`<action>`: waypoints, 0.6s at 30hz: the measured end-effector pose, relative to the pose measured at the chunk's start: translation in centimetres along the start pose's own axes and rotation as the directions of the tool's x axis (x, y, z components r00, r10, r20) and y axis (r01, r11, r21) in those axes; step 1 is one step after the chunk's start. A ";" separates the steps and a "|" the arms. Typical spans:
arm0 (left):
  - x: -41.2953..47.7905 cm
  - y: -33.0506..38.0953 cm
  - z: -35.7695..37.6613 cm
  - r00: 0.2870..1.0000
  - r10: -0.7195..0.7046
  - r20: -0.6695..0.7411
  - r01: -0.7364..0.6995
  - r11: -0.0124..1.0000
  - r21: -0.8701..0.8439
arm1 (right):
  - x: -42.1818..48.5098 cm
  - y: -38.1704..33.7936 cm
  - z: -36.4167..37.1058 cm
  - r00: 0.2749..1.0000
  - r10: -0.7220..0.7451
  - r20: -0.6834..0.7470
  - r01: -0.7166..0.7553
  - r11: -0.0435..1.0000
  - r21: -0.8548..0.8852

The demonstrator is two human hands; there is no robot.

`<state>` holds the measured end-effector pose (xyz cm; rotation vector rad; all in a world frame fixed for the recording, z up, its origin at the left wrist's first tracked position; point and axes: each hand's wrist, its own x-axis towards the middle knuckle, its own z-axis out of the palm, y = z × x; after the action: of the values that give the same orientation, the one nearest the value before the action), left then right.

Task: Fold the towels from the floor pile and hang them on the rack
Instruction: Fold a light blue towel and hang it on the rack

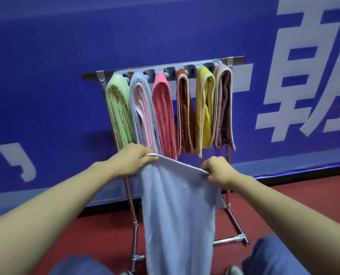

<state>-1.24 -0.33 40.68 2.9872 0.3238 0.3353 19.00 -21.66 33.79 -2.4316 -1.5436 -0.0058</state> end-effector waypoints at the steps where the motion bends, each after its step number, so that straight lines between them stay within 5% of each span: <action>1: 0.2 0.3 -0.9 1.000 0.016 -0.019 -0.016 1.000 0.006 | -0.2 0.4 0.5 0.999 0.021 0.027 -0.021 0.999 -0.027; 5: -0.2 -0.6 -3.0 0.998 -0.006 -0.066 0.009 0.999 0.048 | -1.9 3.1 2.5 0.976 0.159 0.148 -0.146 0.984 -0.100; 9: -2.2 -3.5 -1.3 0.984 -0.123 0.127 0.098 0.978 0.185 | -3.0 4.7 3.0 0.938 0.272 0.214 -0.310 0.935 0.172; 14: -2.9 -5.1 1.0 0.882 -0.266 0.389 0.146 0.939 0.312 | -2.3 2.5 -0.1 0.883 0.244 0.400 -0.463 0.589 0.663; 16: -0.9 -5.8 -0.8 0.893 -0.338 0.297 0.242 0.918 0.314 | 0.0 1.3 -3.0 0.903 0.262 0.341 -0.425 0.430 0.797; 18: 1.1 -6.0 -3.7 0.928 -0.372 -0.019 0.366 0.902 0.230 | 3.7 0.7 -5.9 0.928 0.351 0.129 -0.257 0.347 0.902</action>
<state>-2.21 6.11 43.70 3.0500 0.9727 0.2313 22.03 -19.95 39.82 -1.6673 -0.6441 0.6383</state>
